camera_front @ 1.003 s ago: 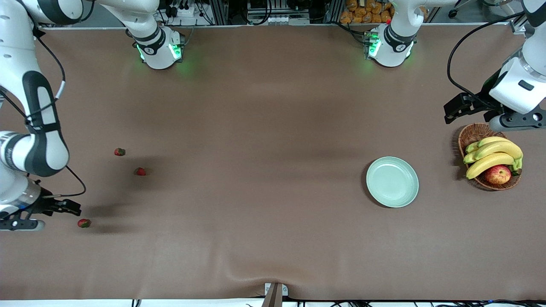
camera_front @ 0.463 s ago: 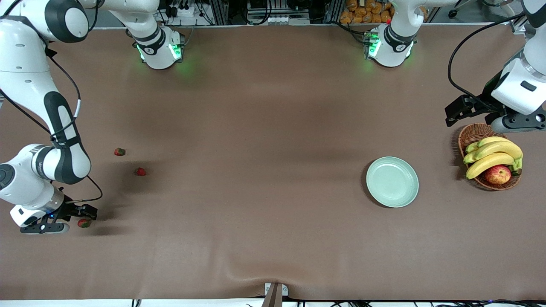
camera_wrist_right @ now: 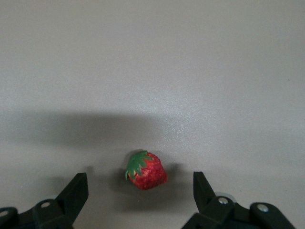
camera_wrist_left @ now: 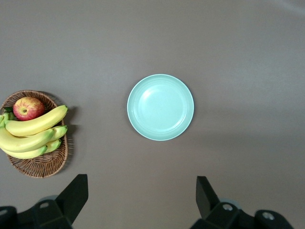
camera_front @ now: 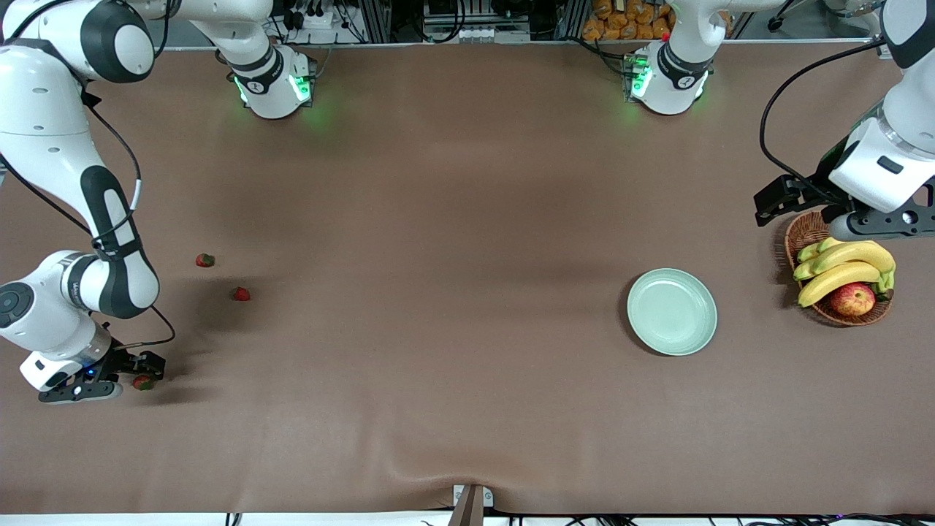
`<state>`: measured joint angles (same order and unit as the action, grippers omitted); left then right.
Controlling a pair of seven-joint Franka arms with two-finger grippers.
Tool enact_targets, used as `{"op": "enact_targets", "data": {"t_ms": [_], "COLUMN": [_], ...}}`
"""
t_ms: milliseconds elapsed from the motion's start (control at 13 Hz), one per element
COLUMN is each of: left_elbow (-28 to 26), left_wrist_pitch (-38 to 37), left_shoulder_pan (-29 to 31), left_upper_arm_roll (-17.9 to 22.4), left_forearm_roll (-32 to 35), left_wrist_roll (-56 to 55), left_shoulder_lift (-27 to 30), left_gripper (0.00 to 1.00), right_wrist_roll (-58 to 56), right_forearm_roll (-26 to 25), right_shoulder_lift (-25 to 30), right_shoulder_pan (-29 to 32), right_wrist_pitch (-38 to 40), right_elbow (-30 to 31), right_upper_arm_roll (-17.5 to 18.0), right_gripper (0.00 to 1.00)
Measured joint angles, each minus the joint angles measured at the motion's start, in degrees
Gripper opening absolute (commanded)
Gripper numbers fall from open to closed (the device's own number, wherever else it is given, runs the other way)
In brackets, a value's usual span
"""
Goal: Collect all strawberries into plate
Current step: 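Reach the right gripper to the nearest strawberry and grasp it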
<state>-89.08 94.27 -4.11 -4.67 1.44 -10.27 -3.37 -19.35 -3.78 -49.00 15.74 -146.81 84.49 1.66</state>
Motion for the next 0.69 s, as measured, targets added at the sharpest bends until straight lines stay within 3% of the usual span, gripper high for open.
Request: {"op": "enact_targets", "data": {"t_ms": [309, 695], "left_elbow": [0.0, 0.0], "left_wrist_pitch": [1.0, 1.3], "left_shoulder_pan": [-0.3, -0.3], "left_upper_arm_roll": [0.0, 0.0], "left_forearm_roll": [-1.7, -1.7], "left_wrist_roll": [-0.1, -0.3], "left_shoulder_lift": [-0.3, -0.4], "left_gripper": [1.0, 1.0], "right_wrist_roll": [-1.3, -2.6], "right_forearm_roll": [-0.1, -0.3], "right_shoulder_lift": [-0.8, -0.9], "right_shoulder_pan": [0.0, 0.0], "right_wrist_pitch": [0.0, 0.0], "right_elbow": [-0.3, -0.7], "right_upper_arm_roll": [0.0, 0.0], "right_gripper": [0.58, 0.11]}}
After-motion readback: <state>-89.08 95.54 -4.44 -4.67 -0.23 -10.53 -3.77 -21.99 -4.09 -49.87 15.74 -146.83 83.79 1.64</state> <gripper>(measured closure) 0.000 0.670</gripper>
